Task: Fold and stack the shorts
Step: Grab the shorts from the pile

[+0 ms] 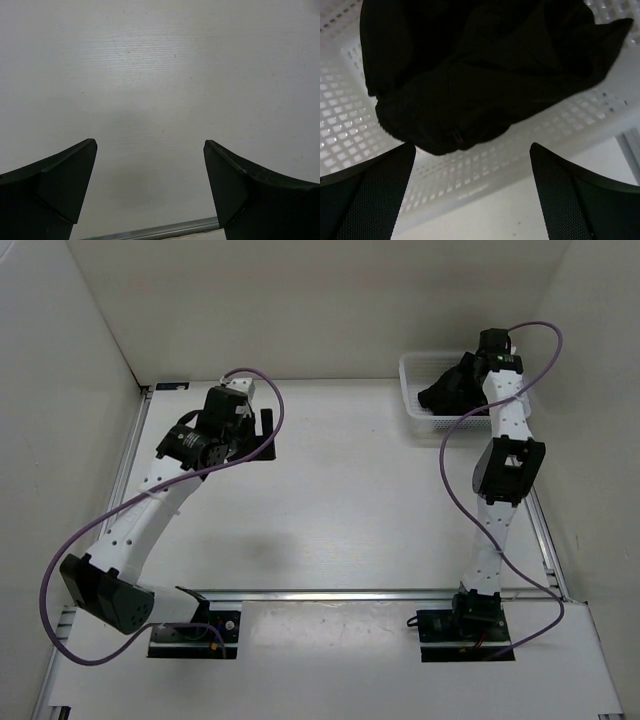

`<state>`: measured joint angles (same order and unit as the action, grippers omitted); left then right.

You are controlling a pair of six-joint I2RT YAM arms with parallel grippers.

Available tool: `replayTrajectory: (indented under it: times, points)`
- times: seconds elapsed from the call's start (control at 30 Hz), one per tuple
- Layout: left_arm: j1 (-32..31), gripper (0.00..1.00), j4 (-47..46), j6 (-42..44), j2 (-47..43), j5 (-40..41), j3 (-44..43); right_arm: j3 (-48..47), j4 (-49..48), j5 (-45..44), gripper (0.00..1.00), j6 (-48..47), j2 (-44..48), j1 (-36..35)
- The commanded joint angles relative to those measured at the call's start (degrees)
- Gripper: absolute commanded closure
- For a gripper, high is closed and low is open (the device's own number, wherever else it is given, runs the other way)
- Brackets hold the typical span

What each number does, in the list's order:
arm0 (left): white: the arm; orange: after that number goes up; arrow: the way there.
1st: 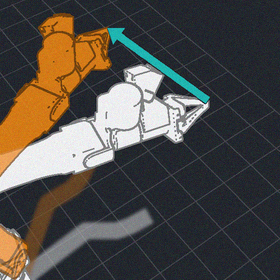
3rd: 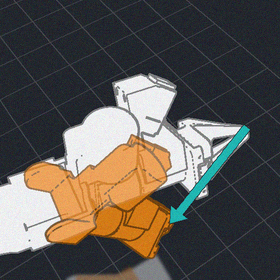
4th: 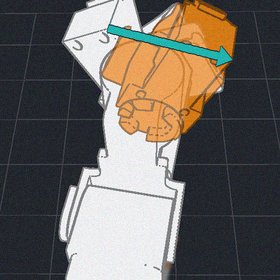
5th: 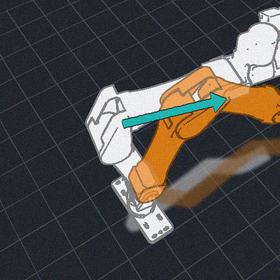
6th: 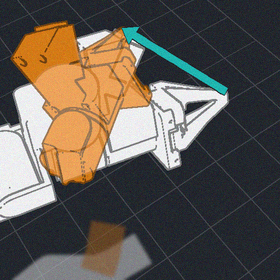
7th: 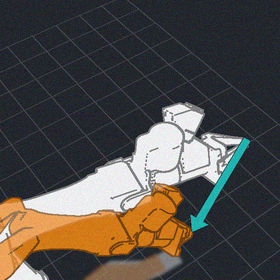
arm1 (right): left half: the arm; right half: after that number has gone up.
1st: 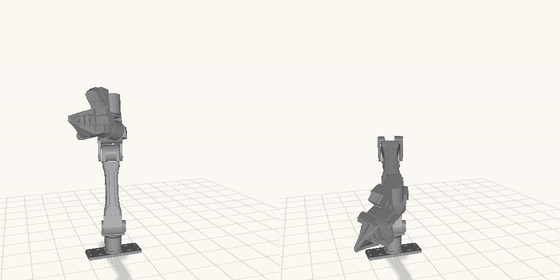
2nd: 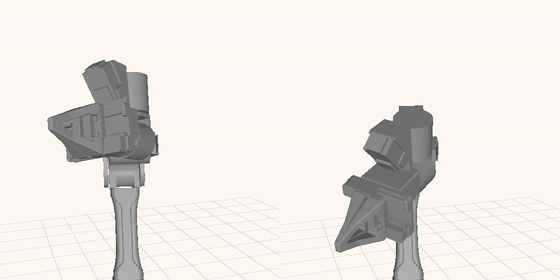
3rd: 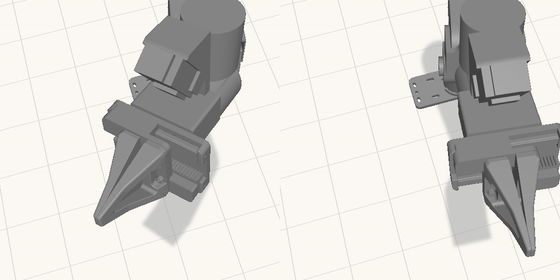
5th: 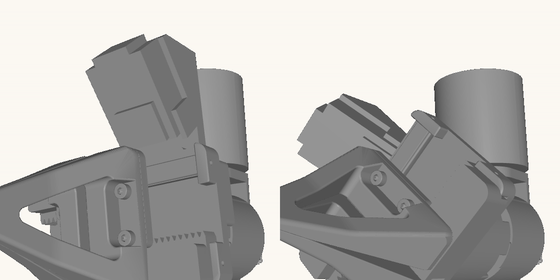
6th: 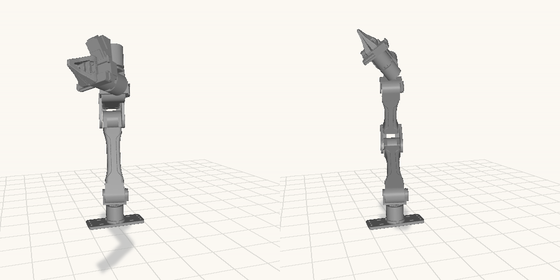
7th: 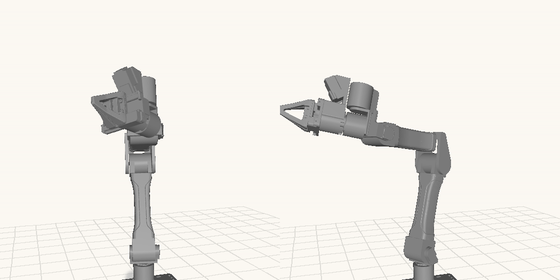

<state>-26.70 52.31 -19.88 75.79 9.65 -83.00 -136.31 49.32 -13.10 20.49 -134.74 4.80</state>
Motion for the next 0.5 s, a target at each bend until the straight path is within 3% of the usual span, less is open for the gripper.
replayTrajectory:
  times: [0.0, 0.1, 0.2, 0.3, 0.33, 0.4, 0.47]
  points:
    - [0.42, 0.00, 0.33, 1.15, 1.55, -0.77, -3.39, -9.29, 1.04, 3.24, 0.00, -1.42, -5.08, 0.83]
    - [0.42, 0.00, 0.33, 1.16, 3.31, -0.77, -4.71, -11.35, -2.64, 3.87, 0.04, -1.42, -7.65, 1.44]
    - [0.42, 0.00, 0.33, 1.16, 4.36, -0.77, -5.24, -11.35, -5.98, 5.02, 0.17, -1.42, -8.96, 1.44]
    - [0.42, 0.00, 0.33, 0.64, 4.98, -0.77, -5.24, -11.35, -7.04, 6.25, 0.50, -1.42, -10.01, 1.44]
    - [0.42, 0.00, 0.85, 0.63, 4.98, -0.77, -5.76, -11.35, -7.04, 7.03, 0.74, -1.42, -10.02, 1.44]
    - [0.42, 0.00, 0.86, 0.11, 5.60, -0.77, -6.29, -11.35, -7.04, 7.57, 0.91, -0.89, -8.18, 1.44]
    - [0.42, 0.00, 0.86, 0.10, 5.60, -2.17, -6.30, -10.82, -7.04, 7.57, 1.00, -0.11, -3.81, 1.44]
